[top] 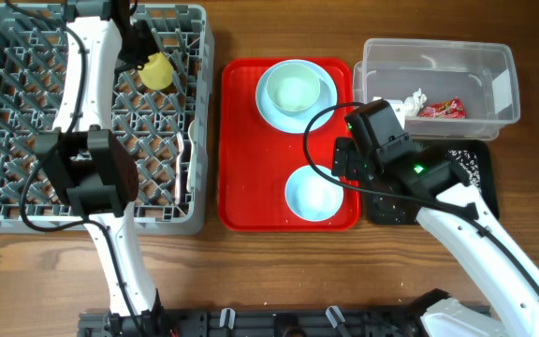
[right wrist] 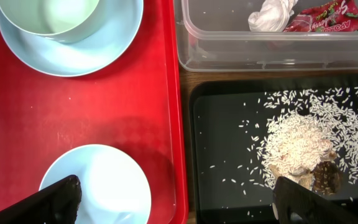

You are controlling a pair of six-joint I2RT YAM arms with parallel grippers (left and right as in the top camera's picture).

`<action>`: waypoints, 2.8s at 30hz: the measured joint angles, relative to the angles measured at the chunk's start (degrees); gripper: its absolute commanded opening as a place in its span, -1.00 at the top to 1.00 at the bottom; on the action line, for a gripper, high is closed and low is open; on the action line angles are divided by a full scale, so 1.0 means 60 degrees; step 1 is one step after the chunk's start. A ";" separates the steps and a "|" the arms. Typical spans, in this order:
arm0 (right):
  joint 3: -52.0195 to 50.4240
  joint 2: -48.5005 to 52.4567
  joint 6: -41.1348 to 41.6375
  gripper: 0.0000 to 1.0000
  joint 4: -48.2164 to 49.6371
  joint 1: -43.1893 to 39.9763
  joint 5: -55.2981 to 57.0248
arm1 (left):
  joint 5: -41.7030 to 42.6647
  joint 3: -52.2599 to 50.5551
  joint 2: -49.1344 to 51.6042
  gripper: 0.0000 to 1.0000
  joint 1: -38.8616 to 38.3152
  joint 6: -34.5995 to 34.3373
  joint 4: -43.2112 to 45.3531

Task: Sort waste into correct bins and load items into the dishwasher rack
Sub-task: 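Lower the cup upright into the rack and open the left gripper, then reach the left gripper to the green bowl on the plate and grasp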

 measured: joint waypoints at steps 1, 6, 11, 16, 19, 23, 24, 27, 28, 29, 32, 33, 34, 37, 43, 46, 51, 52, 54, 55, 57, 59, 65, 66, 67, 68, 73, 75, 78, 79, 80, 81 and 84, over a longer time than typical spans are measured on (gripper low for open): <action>0.0000 0.0000 0.0004 -1.00 0.0000 0.0000 0.0000 | 0.0240 -0.0015 -0.0051 0.92 0.0000 -0.0004 0.0189; 0.0000 0.0000 0.0000 -0.99 0.0000 0.0000 0.0000 | 0.0707 -0.0015 -0.0444 0.92 -0.0036 -0.0004 0.0466; 0.0000 0.0000 0.0004 -0.99 0.0000 0.0000 0.0000 | 0.0776 -0.0029 -0.0543 0.91 -0.0036 -0.0004 0.0463; 0.0000 0.0000 0.0000 -1.00 0.0000 0.0000 0.0000 | 0.0663 -0.0062 -0.0135 0.87 -0.0036 -0.0004 0.0532; 0.0000 0.0000 0.0004 -1.00 0.0015 0.0000 0.0000 | 0.0659 -0.0036 0.0284 0.85 -0.0036 -0.0011 0.0754; 0.0000 0.0000 0.0000 -0.99 0.0011 0.0000 0.0000 | 0.0630 -0.0025 0.0313 0.92 -0.0036 -0.0004 0.0648; 0.0000 0.0000 0.0004 -1.00 0.0015 0.0000 0.0000 | 0.0630 -0.0025 0.0313 0.92 -0.0036 -0.0007 0.0652; 0.0000 0.0000 0.0000 -1.00 0.0011 0.0000 0.0000 | 0.0630 -0.0025 0.0284 0.92 -0.0036 -0.0007 0.0652; 0.0000 0.0000 0.0004 -0.99 0.0011 0.0000 0.0000 | 0.0630 -0.0029 0.0248 0.92 -0.0036 -0.0007 0.0648; 0.0000 0.0000 0.0004 -1.00 0.0015 0.0000 0.0000 | 0.0630 -0.0066 0.0204 0.92 -0.0036 -0.0007 0.0627; 0.0000 0.0000 0.0004 -0.98 0.0011 0.0000 0.0000 | 0.0645 -0.0262 -0.0189 0.80 -0.0040 -0.0011 0.0543; 0.0000 0.0000 0.0004 -1.00 0.0011 0.0000 0.0000 | 0.0710 -0.0313 -0.0441 0.58 -0.0055 -0.0025 0.0528; 0.0000 0.0000 0.0004 -1.00 0.0011 0.0000 0.0000 | 0.0834 -0.0331 -0.0754 0.29 -0.0062 -0.0058 0.0492; 0.0000 0.0000 0.0004 -0.99 0.0011 0.0000 0.0000 | 0.1759 -0.0331 -0.1869 -0.53 -0.0131 -0.0029 0.0390; 0.0000 0.0000 0.0004 -1.00 0.0011 0.0000 0.0000 | 0.4779 -0.0168 -0.3118 -0.70 -0.0670 -0.0098 0.0135; 0.0000 0.0000 0.0004 -0.99 0.0011 0.0000 0.0000 | 0.5235 -0.0171 -0.2820 0.14 -0.1198 -0.0066 -0.0146; 0.0000 0.0000 0.0004 -1.00 0.0011 0.0000 0.0000 | 0.4703 -0.0226 -0.2153 0.69 -0.2586 0.0098 -0.0510; 0.0000 0.0000 0.0004 -0.99 0.0011 0.0000 0.0000 | 0.4521 -0.0233 -0.1971 0.70 -0.3122 0.0113 -0.0557; 0.0000 0.0000 0.0004 -0.99 0.0011 0.0000 0.0000 | 0.3894 -0.0237 -0.1770 0.69 -0.3778 0.0117 -0.0539; 0.0000 0.0000 0.0000 -1.00 0.0015 0.0000 0.0000 | 0.3570 -0.0237 -0.1650 0.69 -0.4124 0.0113 -0.0517; 0.0000 0.0000 0.0004 -1.00 0.0011 0.0000 0.0000 | 0.2973 -0.0237 -0.1326 0.65 -0.4849 0.0117 -0.0412; 0.0000 0.0000 0.0004 -1.00 0.0011 0.0000 0.0000 | 0.2532 -0.0240 -0.0947 0.62 -0.5501 0.0113 -0.0299; 0.0000 0.0000 0.0004 -0.99 0.0011 0.0000 0.0000 | 0.2113 -0.0251 -0.0200 0.59 -0.6178 0.0142 0.0106; 0.0000 0.0000 0.0004 -1.00 0.0011 0.0000 0.0000 | 0.2073 -0.0251 -0.0106 0.63 -0.6186 0.0146 0.0262; 0.0000 0.0000 0.0004 -0.99 0.0011 0.0000 0.0000 | 0.2033 -0.0251 -0.0044 0.65 -0.6182 0.0146 0.0404; 0.0000 0.0000 0.0004 -1.00 0.0011 0.0000 0.0000 | 0.1996 -0.0251 0.0007 0.66 -0.6182 0.0153 0.0561; 0.0000 0.0000 0.0000 -0.99 0.0011 0.0000 0.0000 | 0.1752 -0.0255 0.0142 0.65 -0.6164 0.0146 0.1257; 0.0000 0.0000 0.0000 -1.00 0.0011 0.0000 0.0000 | 0.1650 -0.0251 0.0193 0.64 -0.6164 0.0149 0.1435; 0.0000 0.0000 0.0004 -1.00 0.0011 0.0000 0.0000 | 0.1581 -0.0255 0.0317 0.63 -0.6164 0.0149 0.1592; 0.0000 0.0000 0.0000 -0.99 0.0011 0.0000 0.0000 | 0.1577 -0.0255 0.0379 0.61 -0.6164 0.0149 0.1668; 0.0000 0.0000 0.0004 -0.99 0.0011 0.0000 0.0000 | 0.1555 -0.0255 0.0437 0.61 -0.6164 0.0149 0.1749; 0.0000 0.0000 0.0004 -0.99 0.0011 0.0000 0.0000 | 0.1548 -0.0255 0.0525 0.61 -0.6164 0.0149 0.1836; 0.0000 0.0000 0.0000 -0.99 0.0011 0.0000 0.0000 | 0.1545 -0.0251 0.0845 0.60 -0.6164 0.0149 0.2014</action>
